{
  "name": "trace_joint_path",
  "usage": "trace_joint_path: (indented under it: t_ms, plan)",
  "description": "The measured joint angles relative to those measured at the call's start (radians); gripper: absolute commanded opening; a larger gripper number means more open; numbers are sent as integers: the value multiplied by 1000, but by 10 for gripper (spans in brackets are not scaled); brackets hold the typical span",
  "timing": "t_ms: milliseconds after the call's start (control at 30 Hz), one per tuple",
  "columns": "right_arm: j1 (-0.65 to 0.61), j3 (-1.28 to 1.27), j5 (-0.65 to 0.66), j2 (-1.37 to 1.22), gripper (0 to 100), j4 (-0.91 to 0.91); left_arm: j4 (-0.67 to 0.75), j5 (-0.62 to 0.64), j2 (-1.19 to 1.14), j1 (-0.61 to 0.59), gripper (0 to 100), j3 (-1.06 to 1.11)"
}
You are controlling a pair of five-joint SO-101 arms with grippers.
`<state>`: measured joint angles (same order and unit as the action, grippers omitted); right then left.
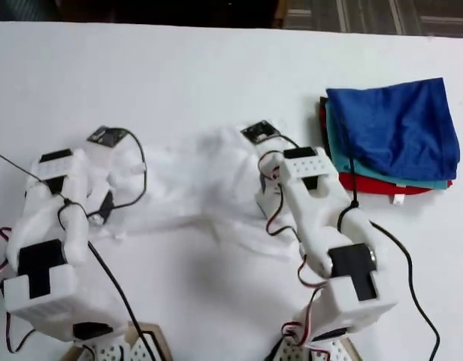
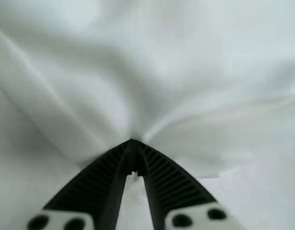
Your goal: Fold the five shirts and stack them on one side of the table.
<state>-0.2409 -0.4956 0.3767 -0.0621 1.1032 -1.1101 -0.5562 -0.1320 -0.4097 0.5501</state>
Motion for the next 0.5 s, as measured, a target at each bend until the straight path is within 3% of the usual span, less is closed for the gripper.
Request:
trace_joint_path:
  t_ms: [200,367,500]
  plan:
    - [-106,-18,0,207,33,37,2,-2,2,0,25,2]
    - [-292,-58,0,216,48,68,8,-3,2,0,25,11]
    - [-359,-66,0,192,48,64,8,-3,2,0,25,11]
